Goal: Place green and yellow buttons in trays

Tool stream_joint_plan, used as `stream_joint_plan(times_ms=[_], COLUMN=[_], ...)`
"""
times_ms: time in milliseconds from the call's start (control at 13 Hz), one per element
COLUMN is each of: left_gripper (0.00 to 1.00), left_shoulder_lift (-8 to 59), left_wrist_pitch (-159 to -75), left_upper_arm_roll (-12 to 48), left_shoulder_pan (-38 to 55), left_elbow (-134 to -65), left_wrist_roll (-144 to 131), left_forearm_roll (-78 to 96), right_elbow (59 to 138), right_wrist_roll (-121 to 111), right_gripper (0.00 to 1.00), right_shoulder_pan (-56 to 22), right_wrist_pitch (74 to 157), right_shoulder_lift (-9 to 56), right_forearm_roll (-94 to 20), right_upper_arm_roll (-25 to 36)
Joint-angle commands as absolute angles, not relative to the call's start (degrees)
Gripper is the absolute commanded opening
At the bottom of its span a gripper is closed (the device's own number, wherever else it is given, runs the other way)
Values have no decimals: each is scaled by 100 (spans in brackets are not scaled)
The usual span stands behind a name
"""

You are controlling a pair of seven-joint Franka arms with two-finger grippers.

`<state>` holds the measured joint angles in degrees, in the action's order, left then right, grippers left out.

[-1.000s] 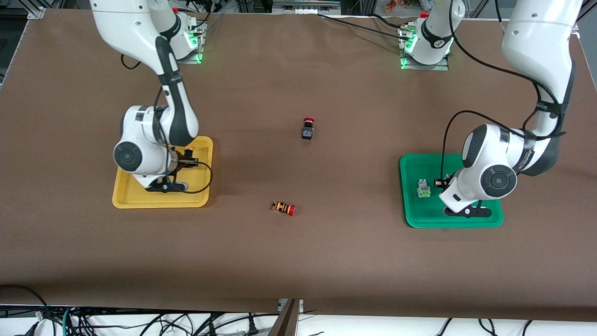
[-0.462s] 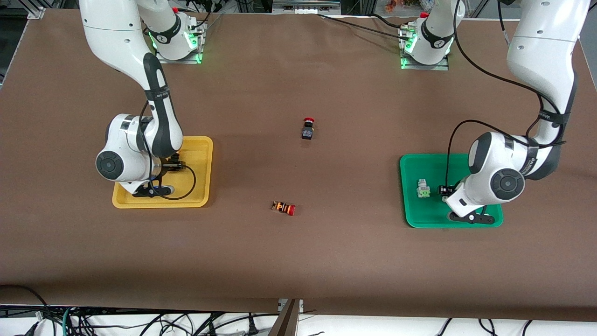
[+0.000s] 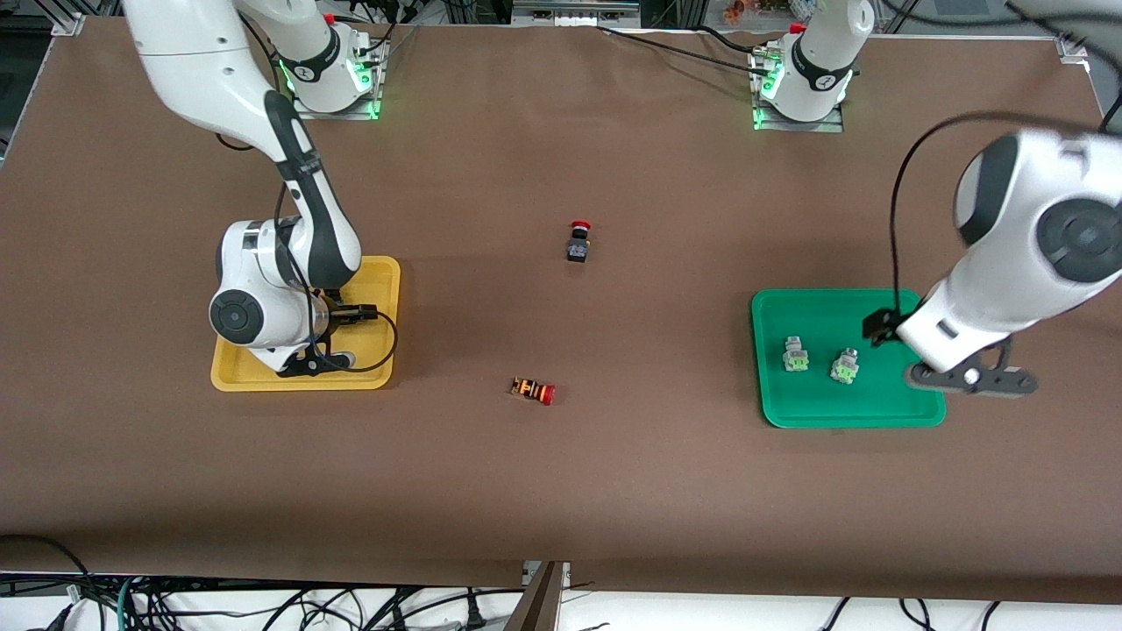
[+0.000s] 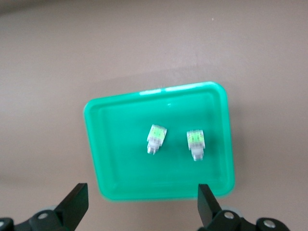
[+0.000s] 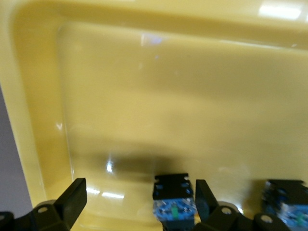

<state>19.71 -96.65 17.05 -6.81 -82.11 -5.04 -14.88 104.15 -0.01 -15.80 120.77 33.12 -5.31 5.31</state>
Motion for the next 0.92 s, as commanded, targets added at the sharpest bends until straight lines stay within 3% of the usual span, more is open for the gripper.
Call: stream_joint_plan(times_ms=[0,154,308,462,692,846], left_gripper=[100,100,100,100,100,100], left_shoulder_lift=[1463,602,38,-263,-1,79], left_wrist_pitch=[-9105,-9219,-9901,-10396,-9829,-9485], left_upper_arm_roll=[1435,314,-253,-255,-246,-229], left_shoulder_pan=[-581,136,535,545,501,545], left_elbow=[-7978,-8671,-9383,-9895,-9494,-9282], left_wrist_roll=[112,464,536,414,431,439], left_forearm_roll=[-961,-371,-325,-334,-316,-308], right_elbow=[10538,10547,10538,10460,10048,9442], right_wrist_roll=[439,440,405,387,343,352], right_gripper=[100,100,100,100,100,100], right_shoulder_pan=[-319,-246,-203,-176,-97,-88], right_wrist_pitch=[11683,10903,10312,9855,9582,8652], right_shoulder_lift=[2595,1858,1172,478,-96,-185], right_forearm_roll=[219,237,237,263,587,624], right_upper_arm_roll=[-684,-712,-712,-712,-650,-650])
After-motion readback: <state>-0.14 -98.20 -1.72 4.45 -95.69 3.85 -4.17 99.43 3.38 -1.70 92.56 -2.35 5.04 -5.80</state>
